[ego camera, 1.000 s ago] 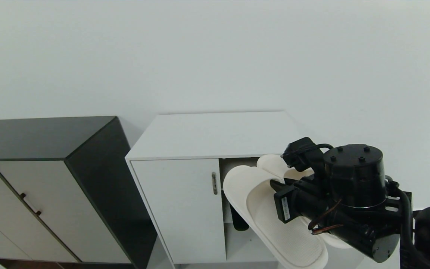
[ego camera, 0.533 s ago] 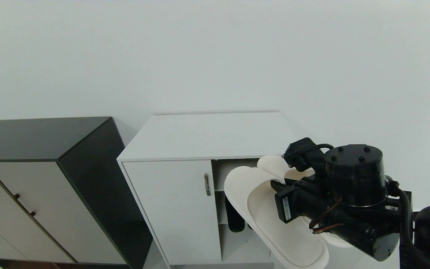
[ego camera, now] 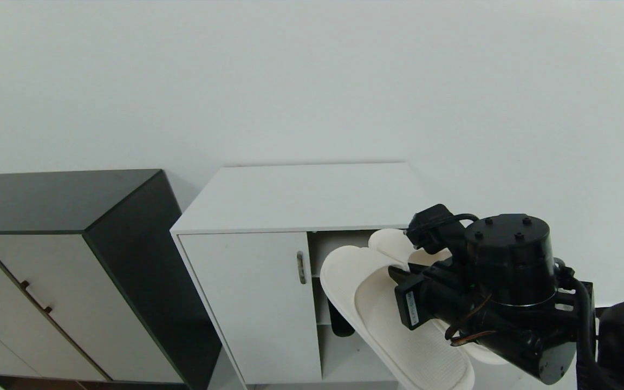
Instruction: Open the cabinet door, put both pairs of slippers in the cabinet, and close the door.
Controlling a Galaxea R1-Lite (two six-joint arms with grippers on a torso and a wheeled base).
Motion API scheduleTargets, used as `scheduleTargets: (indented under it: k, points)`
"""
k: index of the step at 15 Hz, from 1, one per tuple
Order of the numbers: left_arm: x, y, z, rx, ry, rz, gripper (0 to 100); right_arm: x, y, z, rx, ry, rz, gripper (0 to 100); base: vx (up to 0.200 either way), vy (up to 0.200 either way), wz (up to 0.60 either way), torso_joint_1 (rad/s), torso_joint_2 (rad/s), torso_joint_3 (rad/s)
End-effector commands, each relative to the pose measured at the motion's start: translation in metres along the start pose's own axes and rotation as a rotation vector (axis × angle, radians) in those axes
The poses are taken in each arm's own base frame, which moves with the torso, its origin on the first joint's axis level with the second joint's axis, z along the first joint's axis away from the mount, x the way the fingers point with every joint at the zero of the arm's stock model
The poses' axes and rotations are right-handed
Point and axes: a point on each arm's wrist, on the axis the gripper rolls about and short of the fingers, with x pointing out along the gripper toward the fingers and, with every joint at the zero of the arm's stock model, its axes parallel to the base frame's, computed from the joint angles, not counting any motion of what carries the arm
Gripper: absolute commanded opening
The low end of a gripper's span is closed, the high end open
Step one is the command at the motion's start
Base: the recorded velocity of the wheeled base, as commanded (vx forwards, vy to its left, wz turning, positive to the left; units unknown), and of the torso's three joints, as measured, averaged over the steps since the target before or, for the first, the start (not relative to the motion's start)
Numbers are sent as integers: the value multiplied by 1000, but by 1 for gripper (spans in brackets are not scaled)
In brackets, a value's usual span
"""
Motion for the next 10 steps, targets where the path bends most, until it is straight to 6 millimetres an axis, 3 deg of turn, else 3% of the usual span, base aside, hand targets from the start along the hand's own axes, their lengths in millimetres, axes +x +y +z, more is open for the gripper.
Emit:
scheduleTargets:
  k: [1,4,10]
  points:
    - [0,0,0,0,0,-1,0,1,0,-1,-4,5,0,0,0,0,0,0,0,0]
    - [0,0,0,0,2,0,0,1,0,-2,-5,8,-1,0,0,0,0,-96,213,120]
    - [0,0,0,0,2,0,0,0,0,-3,-8,6,1,0,0,0,0,-217,523,299]
